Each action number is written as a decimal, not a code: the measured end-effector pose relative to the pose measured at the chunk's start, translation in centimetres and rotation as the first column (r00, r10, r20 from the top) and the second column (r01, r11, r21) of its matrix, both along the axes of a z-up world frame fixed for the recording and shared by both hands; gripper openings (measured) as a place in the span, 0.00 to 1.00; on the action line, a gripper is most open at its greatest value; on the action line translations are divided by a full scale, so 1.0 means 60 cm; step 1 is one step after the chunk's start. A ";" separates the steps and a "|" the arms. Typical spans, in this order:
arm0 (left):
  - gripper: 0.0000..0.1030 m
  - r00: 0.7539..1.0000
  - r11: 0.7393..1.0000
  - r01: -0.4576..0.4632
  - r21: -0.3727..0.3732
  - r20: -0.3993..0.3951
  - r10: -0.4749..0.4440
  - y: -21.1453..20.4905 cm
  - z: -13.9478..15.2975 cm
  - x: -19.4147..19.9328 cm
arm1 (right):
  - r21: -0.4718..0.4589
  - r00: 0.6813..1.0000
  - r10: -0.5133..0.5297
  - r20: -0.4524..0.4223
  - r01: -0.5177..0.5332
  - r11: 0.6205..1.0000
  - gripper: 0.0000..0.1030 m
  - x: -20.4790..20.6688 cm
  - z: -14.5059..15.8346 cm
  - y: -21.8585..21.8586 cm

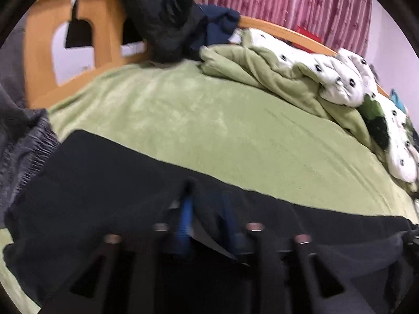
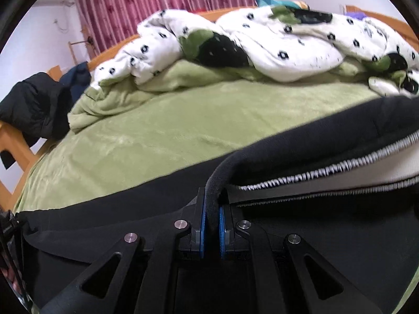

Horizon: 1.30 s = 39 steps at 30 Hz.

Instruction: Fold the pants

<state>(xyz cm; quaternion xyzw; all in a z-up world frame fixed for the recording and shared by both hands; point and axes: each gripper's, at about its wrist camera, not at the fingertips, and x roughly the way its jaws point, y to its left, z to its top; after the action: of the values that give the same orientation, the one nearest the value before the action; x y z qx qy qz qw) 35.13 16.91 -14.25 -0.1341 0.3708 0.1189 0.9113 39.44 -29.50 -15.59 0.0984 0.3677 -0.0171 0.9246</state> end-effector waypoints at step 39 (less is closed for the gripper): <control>0.72 0.998 0.899 0.035 -0.436 -0.038 -0.058 -0.024 -0.093 -0.270 | 0.289 0.994 -0.082 -0.068 0.098 0.952 0.50 -0.264 -0.079 -0.201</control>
<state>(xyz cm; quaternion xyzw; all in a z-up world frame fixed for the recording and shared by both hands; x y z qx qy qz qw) 18.93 15.47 -19.84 -0.3224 0.4138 0.0145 0.8513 23.62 -41.56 -20.31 0.2501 0.3867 -0.0073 0.8876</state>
